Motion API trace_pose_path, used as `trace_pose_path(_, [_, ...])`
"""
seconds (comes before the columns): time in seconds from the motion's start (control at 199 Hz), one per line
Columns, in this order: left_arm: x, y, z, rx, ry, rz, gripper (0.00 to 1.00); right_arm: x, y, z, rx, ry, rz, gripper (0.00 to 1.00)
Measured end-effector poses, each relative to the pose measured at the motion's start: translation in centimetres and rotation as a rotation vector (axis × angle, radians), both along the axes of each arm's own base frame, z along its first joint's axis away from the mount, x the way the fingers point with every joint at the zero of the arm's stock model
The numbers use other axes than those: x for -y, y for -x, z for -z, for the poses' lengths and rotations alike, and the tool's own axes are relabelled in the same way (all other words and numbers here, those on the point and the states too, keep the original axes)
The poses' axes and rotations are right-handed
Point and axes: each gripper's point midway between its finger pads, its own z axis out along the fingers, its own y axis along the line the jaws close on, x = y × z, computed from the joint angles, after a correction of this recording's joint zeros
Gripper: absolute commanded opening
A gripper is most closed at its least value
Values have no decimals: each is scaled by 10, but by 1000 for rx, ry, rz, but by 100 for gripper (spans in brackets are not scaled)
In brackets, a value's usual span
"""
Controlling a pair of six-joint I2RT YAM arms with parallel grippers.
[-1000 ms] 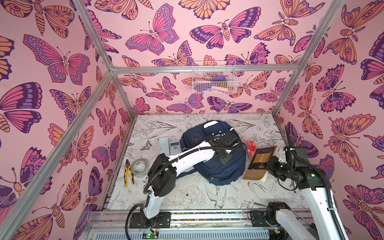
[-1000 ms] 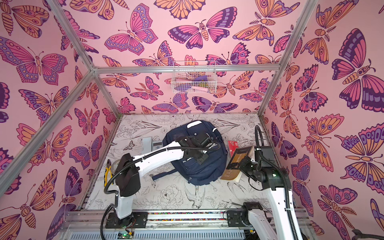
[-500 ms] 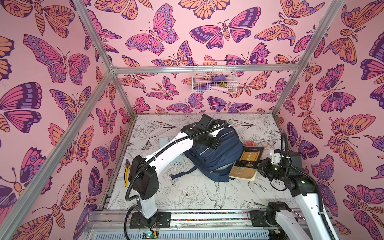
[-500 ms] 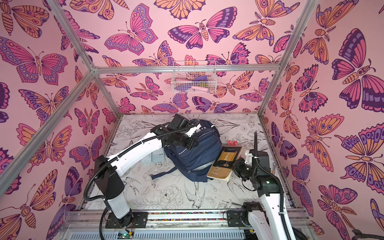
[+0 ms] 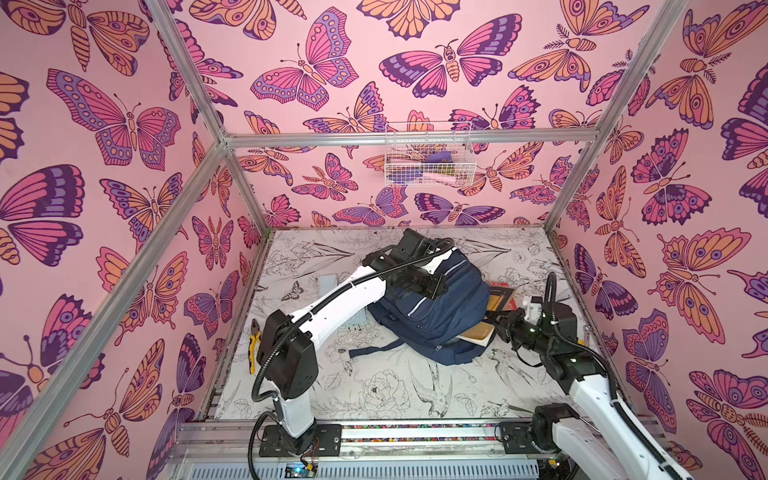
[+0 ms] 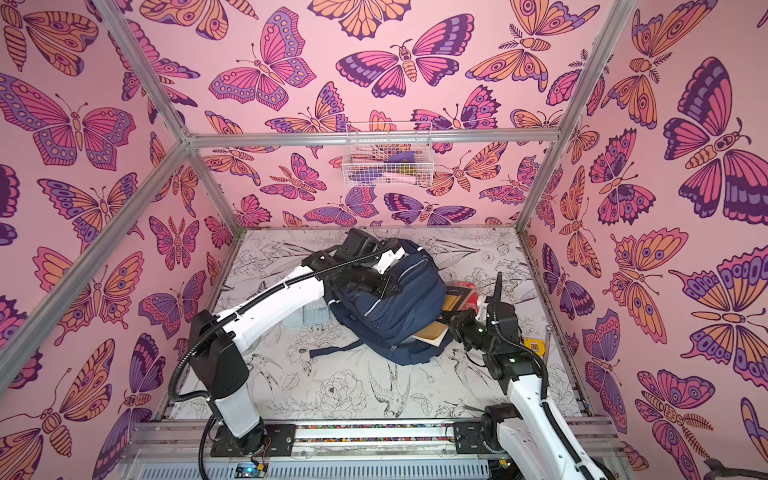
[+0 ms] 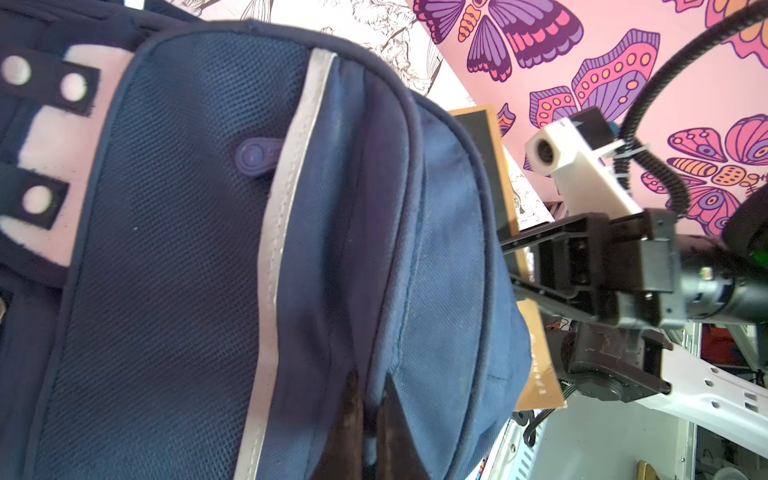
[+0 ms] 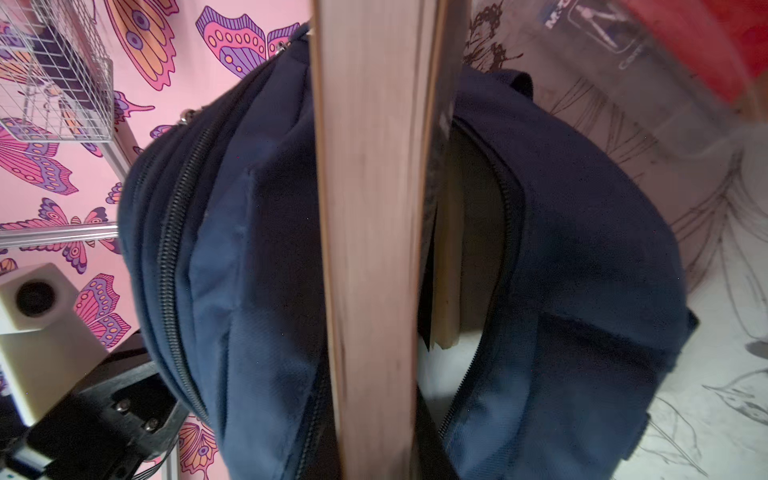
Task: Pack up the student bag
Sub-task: 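Push the brown book down into the backpack opening with the right gripper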
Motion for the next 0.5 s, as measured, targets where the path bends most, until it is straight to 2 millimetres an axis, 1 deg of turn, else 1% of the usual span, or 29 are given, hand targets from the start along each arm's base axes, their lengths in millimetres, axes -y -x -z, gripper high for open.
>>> trace_pose_path(0.156, [1, 2, -1, -9, 13, 9, 0, -26, -9, 13, 1, 37, -49, 0])
trace_pose_path(0.272, [2, 3, -2, -12, 17, 15, 0, -42, -16, 28, -13, 60, -68, 0])
trace_pose_path(0.407, [3, 4, -2, -20, 23, 22, 0, -52, -24, 38, -8, 79, -63, 0])
trace_pose_path(0.503, [3, 4, -3, -23, 28, 24, 0, -53, -32, 41, 7, 89, -42, 0])
